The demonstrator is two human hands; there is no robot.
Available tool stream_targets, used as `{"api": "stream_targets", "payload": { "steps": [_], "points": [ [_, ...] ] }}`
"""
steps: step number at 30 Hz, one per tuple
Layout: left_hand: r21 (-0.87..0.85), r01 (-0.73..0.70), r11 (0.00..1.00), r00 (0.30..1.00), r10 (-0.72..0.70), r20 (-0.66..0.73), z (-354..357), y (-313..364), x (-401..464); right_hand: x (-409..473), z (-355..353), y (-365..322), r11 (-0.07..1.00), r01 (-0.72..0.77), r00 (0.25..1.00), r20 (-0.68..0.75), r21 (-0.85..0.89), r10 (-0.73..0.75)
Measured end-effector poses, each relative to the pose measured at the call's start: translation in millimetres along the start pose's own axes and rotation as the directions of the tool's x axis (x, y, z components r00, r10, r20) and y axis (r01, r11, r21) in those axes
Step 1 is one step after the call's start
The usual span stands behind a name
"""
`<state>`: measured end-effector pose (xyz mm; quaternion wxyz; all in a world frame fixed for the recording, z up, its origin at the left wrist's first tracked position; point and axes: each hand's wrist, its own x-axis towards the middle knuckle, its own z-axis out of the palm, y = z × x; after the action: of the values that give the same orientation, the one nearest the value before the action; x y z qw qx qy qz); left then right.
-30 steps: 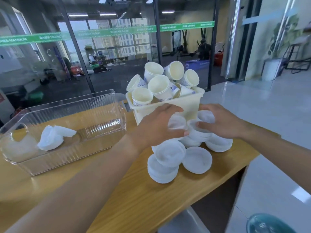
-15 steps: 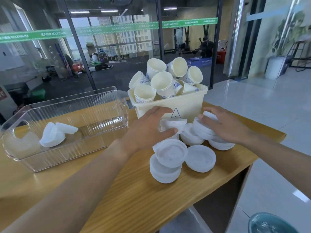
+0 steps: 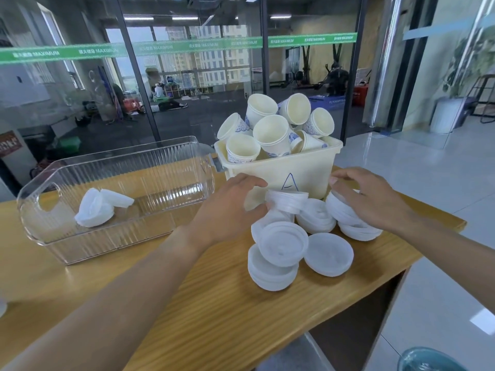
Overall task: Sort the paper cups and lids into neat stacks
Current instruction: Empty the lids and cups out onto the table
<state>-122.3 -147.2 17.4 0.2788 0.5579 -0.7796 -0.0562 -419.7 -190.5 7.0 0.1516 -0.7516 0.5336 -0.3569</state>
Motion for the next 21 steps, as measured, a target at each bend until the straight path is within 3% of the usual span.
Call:
{"api": "stream_targets", "payload": {
  "steps": [4,10,16,21],
  "points": [
    [-0.022,0.027,0.999,0.996,-0.029,-0.079,-16,-11,-9,-2,5,-33,0.981,0.186,0.978,-0.098,0.046,-0.181],
    [0.031,0.128,0.991,0.982,-0.122,-0.144,-65,-45,-33,6,42,-108,0.909,0.378,0.925,-0.034,0.174,-0.378],
    [0.127,0.31,0.942,0.945,-0.29,-0.152,-110,-98,-59,35,111,-170,0.864,0.438,0.882,0.069,0.248,-0.467],
    [0.187,0.484,0.855,0.874,-0.462,-0.151,-133,-141,-76,67,178,-215,0.863,0.432,0.859,0.173,0.262,-0.482]
  ]
}}
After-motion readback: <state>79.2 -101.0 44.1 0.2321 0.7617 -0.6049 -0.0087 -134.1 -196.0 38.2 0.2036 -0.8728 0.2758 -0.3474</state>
